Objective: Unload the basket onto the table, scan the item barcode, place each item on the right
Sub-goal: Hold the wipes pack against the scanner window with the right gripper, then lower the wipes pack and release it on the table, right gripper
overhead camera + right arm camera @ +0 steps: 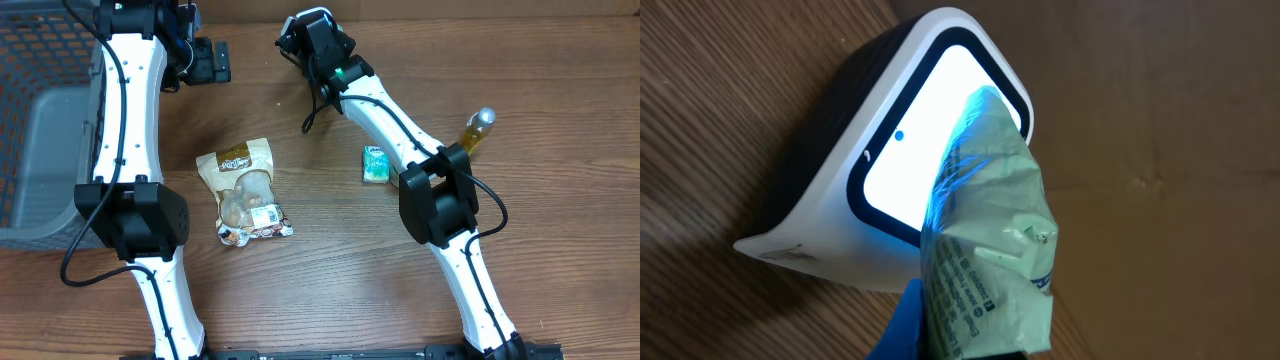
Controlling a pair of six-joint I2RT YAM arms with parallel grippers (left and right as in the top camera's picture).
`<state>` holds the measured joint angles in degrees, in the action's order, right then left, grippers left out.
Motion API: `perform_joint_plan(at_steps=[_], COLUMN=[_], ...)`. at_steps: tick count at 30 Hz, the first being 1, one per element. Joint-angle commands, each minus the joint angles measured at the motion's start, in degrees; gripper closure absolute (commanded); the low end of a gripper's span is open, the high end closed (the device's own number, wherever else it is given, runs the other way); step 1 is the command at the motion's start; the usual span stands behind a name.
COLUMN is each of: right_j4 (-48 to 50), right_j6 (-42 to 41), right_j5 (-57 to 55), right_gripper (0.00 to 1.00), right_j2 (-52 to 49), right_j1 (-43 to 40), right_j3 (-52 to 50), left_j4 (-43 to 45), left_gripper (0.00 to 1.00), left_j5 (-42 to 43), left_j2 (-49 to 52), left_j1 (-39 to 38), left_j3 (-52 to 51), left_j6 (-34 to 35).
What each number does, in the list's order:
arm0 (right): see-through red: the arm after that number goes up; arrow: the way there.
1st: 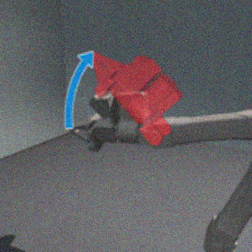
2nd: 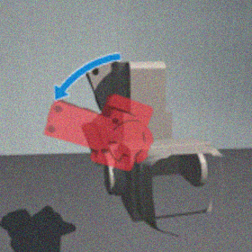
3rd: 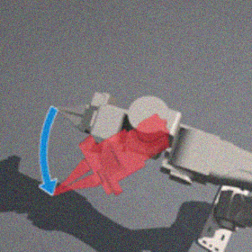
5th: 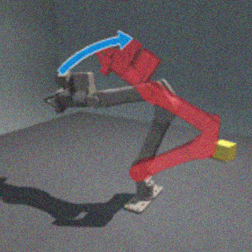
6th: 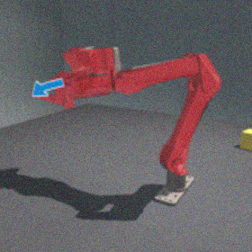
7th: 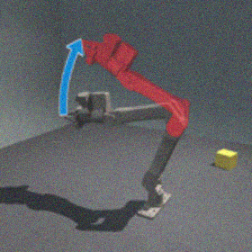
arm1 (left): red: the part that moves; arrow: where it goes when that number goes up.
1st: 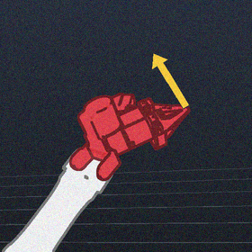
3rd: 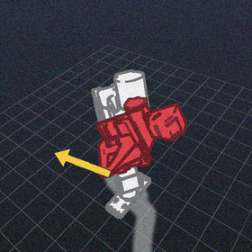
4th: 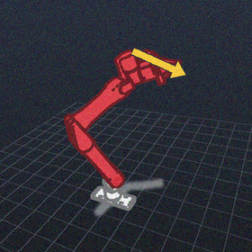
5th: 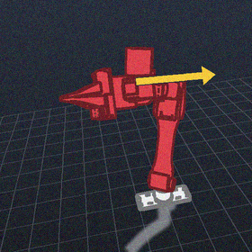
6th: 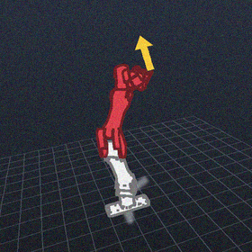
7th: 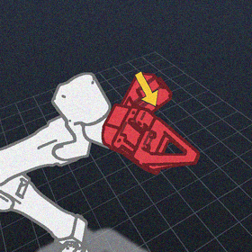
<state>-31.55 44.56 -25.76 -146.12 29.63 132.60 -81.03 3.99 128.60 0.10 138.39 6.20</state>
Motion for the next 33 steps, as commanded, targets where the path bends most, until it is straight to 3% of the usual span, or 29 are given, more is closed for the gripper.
perform_joint_plan(at_steps=[1, 7, 13, 19, 24, 27, 33], right_j4=[0.17, 1.14, -8.41, -24.61, -43.36, -54.49, -65.53], right_j6=[-1.6, -5.84, -9.27, -21.94, -32.46, -32.79, -32.81], right_j5=[4.87, 4.9, 4.92, 7.87, 22.71, 33.79, 37.03], right_gripper=[0.96, 0.96, 0.96, 0.96, 0.96, 0.96, 0.96], right_j2=[1.81, 7.17, 12.7, 16.61, 17.99, 17.97, 17.97], right_j1=[-0.02, -1.09, -1.27, -1.27, -1.49, -1.53, -1.53], right_j3=[0.13, 0.22, 0.22, 0.22, 0.24, 0.22, 0.13], left_j4=[0.0, 0.0, 0.0, 0.0, 0.0, 0.0, 0.0], left_gripper=[0.0, 0.01, 0.0, 0.0, 0.0, 0.0, 0.0], left_j5=[-0.57, -0.57, -0.57, -0.57, -0.57, -0.57, -0.57], left_j2=[-0.76, -0.76, -0.76, -0.76, -0.76, -0.76, -0.76], left_j1=[-0.11, -0.11, -0.11, -0.11, -0.11, -0.11, -0.11], left_j3=[0.31, 0.31, 0.31, 0.31, 0.31, 0.31, 0.31], left_j6=[0.22, 0.22, 0.22, 0.22, 0.22, 0.22, 0.22])
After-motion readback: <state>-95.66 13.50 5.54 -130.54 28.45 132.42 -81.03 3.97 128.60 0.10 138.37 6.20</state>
